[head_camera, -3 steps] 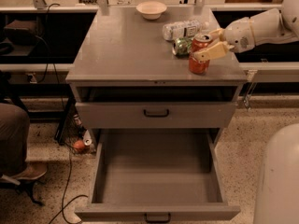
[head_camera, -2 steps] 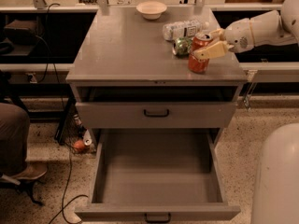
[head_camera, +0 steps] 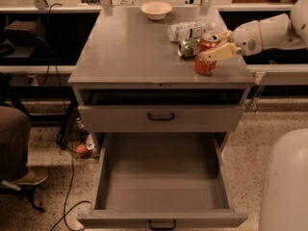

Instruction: Pick coke can from middle drawer and place on counter

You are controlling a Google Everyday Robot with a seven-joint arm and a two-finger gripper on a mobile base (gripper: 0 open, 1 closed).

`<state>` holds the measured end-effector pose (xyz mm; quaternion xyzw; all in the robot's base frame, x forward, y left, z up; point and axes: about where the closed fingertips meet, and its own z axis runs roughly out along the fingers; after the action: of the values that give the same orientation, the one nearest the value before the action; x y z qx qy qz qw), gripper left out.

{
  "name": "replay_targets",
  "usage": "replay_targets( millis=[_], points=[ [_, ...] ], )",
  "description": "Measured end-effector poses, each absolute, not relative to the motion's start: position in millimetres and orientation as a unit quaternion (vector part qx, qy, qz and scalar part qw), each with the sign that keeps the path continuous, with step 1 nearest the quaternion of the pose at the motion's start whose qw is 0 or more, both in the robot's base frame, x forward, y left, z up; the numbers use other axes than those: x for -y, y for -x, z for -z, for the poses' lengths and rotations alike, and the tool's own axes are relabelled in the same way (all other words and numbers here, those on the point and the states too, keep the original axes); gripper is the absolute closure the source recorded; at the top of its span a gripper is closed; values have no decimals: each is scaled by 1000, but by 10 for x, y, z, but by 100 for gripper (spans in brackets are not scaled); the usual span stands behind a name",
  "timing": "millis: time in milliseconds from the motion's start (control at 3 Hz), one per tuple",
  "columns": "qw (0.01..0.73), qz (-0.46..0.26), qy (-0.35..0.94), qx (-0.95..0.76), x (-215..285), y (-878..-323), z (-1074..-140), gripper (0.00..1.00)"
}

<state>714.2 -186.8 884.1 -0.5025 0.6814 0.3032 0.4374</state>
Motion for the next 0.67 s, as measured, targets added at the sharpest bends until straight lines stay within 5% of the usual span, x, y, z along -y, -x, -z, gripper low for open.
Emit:
replay_targets(
  millis=[333, 667],
  points=[
    [448, -305, 498, -677, 1924, -7124, -8872, 8],
    [461, -301, 494, -672, 1998, -7103, -8913, 0]
  ],
)
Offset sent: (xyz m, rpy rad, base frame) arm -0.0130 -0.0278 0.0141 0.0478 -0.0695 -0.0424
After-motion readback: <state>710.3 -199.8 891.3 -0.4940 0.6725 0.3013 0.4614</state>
